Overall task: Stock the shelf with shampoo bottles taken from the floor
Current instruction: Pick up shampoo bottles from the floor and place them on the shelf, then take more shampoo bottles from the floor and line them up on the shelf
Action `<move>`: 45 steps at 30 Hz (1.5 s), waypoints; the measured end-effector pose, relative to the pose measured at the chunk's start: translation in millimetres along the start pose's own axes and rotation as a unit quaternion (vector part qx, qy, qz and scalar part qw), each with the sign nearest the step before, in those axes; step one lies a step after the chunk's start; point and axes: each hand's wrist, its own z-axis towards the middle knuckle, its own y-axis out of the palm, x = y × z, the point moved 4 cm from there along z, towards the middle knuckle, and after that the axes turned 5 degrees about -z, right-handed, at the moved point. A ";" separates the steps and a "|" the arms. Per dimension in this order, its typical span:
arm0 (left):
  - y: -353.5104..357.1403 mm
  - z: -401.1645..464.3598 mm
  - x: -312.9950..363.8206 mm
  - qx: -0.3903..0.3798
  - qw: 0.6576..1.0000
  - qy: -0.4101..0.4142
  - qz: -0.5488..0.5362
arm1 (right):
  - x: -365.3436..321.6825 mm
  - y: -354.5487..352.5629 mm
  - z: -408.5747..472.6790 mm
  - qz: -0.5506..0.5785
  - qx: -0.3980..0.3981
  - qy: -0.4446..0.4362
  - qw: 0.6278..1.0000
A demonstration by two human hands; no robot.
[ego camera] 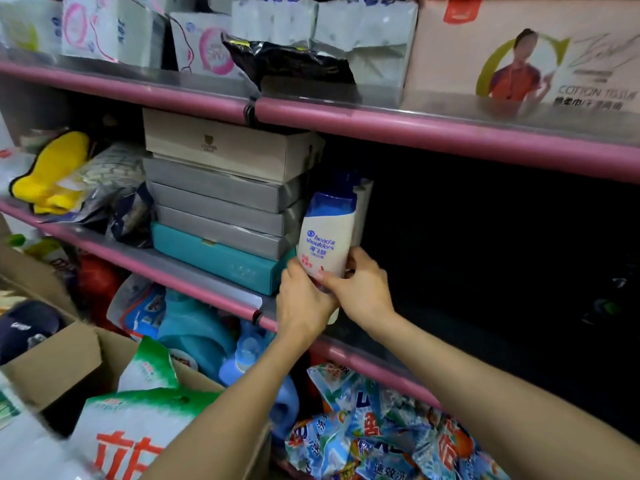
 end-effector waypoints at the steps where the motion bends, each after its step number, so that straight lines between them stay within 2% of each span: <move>1: -0.8 4.8 -1.4 0.004 1.000 -0.002 -0.001 | -0.9 3.5 4.1 0.004 0.000 -0.001 1.000; 9: 8.9 28.1 -6.7 0.007 1.000 -0.013 -0.019 | 2.7 15.2 34.2 -0.038 0.001 -0.001 0.999; 20: 10.1 30.3 -5.6 -0.005 1.000 -0.005 -0.011 | 4.1 16.1 37.2 -0.035 0.007 -0.008 0.999; 27: -1.1 17.3 -9.1 -0.072 0.996 -0.058 0.005 | 6.7 1.7 15.3 -0.069 -0.075 0.030 0.994; 32: -27.6 -35.8 -1.9 -0.084 0.996 -0.030 -0.005 | 11.9 -17.3 -42.9 -0.013 -0.101 0.073 0.992; 37: -37.5 -116.8 -16.1 -0.163 0.984 -0.051 -0.050 | 31.8 -32.4 -124.0 0.023 -0.147 0.117 0.982; 40: -27.7 -168.1 -40.6 -0.210 0.972 -0.084 -0.058 | 62.0 -30.8 -171.5 0.012 -0.178 0.149 0.973; 45: 8.4 -249.6 -96.8 -0.279 0.944 -0.179 -0.007 | 140.6 -16.4 -237.2 -0.003 -0.203 0.251 0.946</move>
